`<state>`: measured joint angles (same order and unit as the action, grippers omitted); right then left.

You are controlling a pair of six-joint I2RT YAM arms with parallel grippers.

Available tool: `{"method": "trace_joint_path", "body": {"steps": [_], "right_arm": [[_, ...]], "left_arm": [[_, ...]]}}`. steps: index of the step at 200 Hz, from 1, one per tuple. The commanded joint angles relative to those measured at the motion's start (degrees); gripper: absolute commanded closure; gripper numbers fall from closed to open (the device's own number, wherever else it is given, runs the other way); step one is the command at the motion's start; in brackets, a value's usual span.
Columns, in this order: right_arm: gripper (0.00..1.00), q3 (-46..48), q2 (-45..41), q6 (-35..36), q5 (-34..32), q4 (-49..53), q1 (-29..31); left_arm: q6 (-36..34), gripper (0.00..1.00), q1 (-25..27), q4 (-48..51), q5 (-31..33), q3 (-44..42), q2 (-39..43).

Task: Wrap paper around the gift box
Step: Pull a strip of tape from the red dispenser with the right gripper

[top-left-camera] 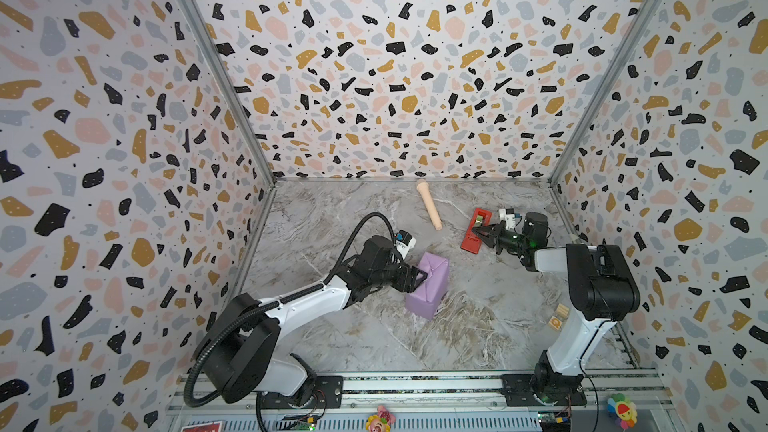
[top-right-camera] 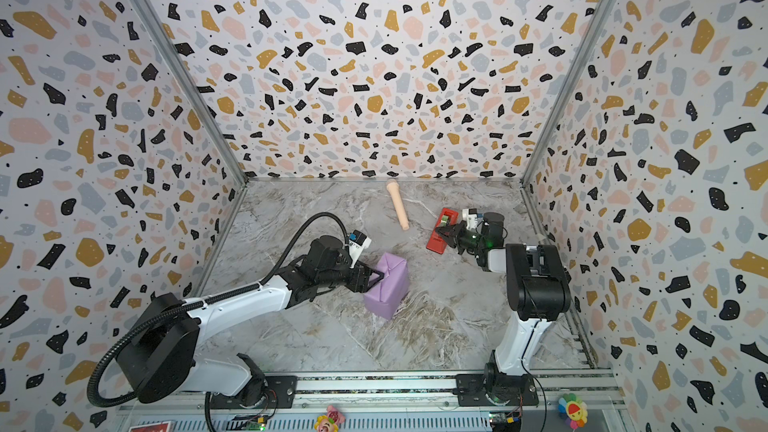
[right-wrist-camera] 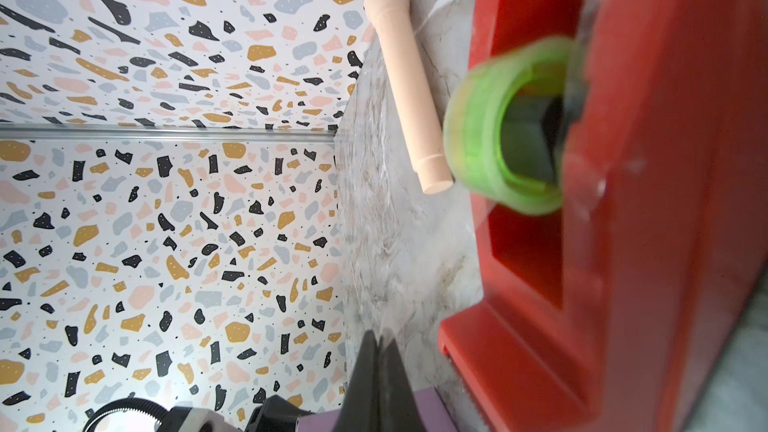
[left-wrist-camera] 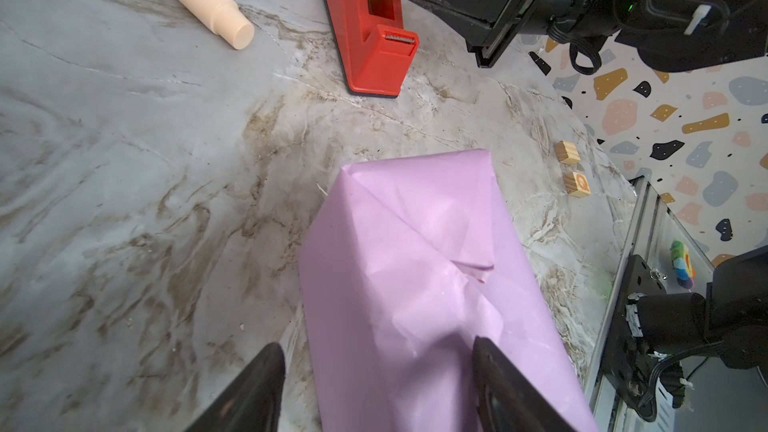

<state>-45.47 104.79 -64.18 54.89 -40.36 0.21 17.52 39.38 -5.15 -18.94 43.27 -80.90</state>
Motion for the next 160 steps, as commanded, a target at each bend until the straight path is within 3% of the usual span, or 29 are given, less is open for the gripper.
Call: {"method": "trace_joint_path", "body": {"steps": [1, 101, 160], "right_arm": [[1.0, 2.5, -3.2, -0.7, 3.2, -3.1, 1.1], [1.0, 10.6, -3.6, 2.0, 2.0, -4.3, 3.3], [1.0, 11.8, -0.2, 9.2, -4.9, 3.0, 3.2]], "left_arm": [[-2.0, 0.29, 0.2, 9.4, 3.9, -1.3, -2.1], [-2.2, 0.29, 0.2, 9.5, 3.8, -1.2, -1.8], [-2.1, 0.29, 0.2, 9.5, 3.8, -1.3, -1.4]]}}
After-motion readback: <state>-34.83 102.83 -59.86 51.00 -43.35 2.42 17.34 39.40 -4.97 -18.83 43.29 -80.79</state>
